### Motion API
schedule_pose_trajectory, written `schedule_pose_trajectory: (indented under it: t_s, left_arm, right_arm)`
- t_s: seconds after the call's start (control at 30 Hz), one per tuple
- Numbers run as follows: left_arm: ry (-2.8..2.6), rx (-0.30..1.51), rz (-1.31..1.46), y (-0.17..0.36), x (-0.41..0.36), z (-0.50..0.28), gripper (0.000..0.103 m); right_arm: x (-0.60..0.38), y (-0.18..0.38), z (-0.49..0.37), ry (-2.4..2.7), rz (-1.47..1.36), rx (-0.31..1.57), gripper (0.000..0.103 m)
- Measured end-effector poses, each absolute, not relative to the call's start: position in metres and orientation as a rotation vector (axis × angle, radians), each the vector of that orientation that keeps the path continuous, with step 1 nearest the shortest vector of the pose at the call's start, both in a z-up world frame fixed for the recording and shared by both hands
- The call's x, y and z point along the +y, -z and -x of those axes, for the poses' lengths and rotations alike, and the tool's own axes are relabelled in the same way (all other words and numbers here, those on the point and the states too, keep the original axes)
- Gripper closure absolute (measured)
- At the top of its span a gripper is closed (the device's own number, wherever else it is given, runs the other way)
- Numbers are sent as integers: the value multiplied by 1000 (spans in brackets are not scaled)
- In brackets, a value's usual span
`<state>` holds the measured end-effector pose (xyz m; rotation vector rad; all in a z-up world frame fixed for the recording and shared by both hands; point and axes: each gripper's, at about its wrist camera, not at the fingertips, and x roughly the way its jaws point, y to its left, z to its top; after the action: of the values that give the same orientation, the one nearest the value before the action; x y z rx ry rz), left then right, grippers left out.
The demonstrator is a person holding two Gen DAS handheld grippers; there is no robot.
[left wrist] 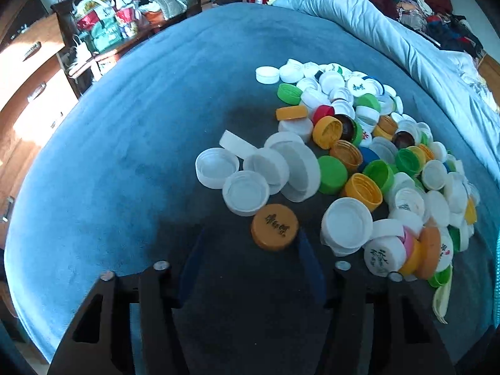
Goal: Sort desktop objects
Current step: 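Grasp an orange printed cap with the left gripper while the right grasps a white QR cap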
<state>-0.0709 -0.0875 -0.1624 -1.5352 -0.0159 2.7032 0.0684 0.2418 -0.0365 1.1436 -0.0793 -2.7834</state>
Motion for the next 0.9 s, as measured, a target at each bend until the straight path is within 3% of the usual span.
schedule_pose_trajectory:
  t_s: [0.03,0.13,0.3,0.63,0.8,0.87,0.9]
  left_arm:
    - [-2714,-12,1536,161,-88,68,79]
    - [-2728,-32,1520,155,-90,60,79]
    - [-2715,-104,1506,145,-96,54,79]
    - [-2677,-136,1511,143,-99,57,79]
    - [-2658,-174,1532,150,-109,56,79]
    - [-2658,-177,1535,152,-112,57,79]
    - [-2658,-179,1542,153,-113,57,79]
  right_arm:
    - [243,44,-64,2769,-1156,-106,55]
    - [244,72,-47,2719,-1206,-193,61]
    - [238,116,-9,2653,-1266,-228,61]
    - [227,174,42,2608,-1392,-44,61]
    - [227,176,49,2620,-1361,-57,61]
    - [228,175,52,2600,-1378,-84,72]
    - [228,173,50,2605,-1397,-86,72]
